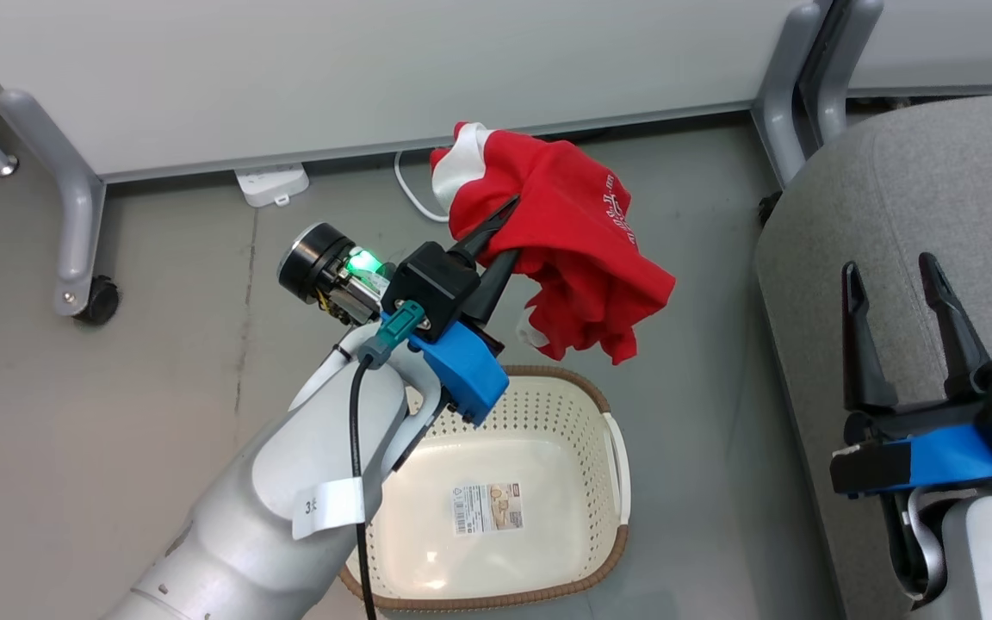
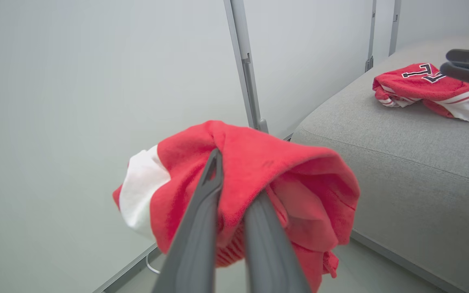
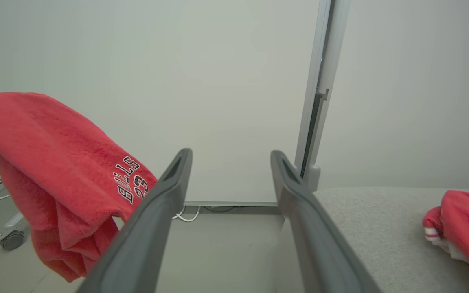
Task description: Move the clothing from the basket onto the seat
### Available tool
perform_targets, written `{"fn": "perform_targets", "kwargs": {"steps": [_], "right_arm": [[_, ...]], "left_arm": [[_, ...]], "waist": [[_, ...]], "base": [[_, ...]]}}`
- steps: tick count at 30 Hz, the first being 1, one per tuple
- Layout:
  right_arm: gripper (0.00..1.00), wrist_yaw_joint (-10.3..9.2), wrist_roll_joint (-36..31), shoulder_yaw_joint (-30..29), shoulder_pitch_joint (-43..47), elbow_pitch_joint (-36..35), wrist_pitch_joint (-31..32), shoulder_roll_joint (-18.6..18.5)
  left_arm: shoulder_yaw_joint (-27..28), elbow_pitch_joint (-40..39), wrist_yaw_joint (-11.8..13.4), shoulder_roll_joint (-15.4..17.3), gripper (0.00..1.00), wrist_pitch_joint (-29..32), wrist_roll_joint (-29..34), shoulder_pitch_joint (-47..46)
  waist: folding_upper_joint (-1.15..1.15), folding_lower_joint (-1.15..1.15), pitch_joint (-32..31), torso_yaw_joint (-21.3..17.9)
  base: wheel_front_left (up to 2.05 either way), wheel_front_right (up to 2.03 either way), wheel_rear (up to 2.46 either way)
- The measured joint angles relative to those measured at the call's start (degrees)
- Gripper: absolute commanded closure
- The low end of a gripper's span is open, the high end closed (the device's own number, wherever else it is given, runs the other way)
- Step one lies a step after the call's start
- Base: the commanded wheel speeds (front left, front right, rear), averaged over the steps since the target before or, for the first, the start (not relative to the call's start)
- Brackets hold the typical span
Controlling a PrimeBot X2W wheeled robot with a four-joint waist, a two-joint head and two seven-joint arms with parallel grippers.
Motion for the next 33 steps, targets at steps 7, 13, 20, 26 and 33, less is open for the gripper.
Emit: {"fn": "perform_targets", "kwargs": {"steps": [7,13,20,26,33], "right_arm": [[0.0,0.0,0.4,0.8,2.7,1.0,0.0,0.3],[0.0,0.0,0.6,1.2,4.4,1.5,0.0,0.4],[0.0,0.0,0.9,2.1,5.4,1.5,0.0,0.3],[0.0,0.0,1.0,4.9,5.5,1.3,0.0,0.0],[0.0,0.0,1.4,13.1,3.7,2.4,0.0,-0.9]], "left_arm": [[1.3,-0.7,-1.1,-1.1,1.0,0.0,1.0,1.3],[1.3,-0.2,-1.7,-1.6,1.0,0.0,1.4,2.2],[1.4,0.4,-2.1,-2.0,1.0,0.0,1.5,3.1],[1.5,0.6,-2.3,-2.2,1.0,0.0,1.5,3.3],[1.7,0.6,-2.3,-2.5,1.0,0.0,2.0,3.3]], "waist": [[0.0,0.0,-4.8,0.4],[0.0,0.0,-7.6,0.6],[0.0,0.01,-8.8,0.8],[0.0,0.0,-9.0,0.9],[0.0,0.01,-8.5,1.0]], "base": [[0.0,0.0,0.0],[0.0,0.0,0.0],[0.0,0.0,0.0],[0.0,0.0,0.0],[0.0,0.0,0.0]]}}
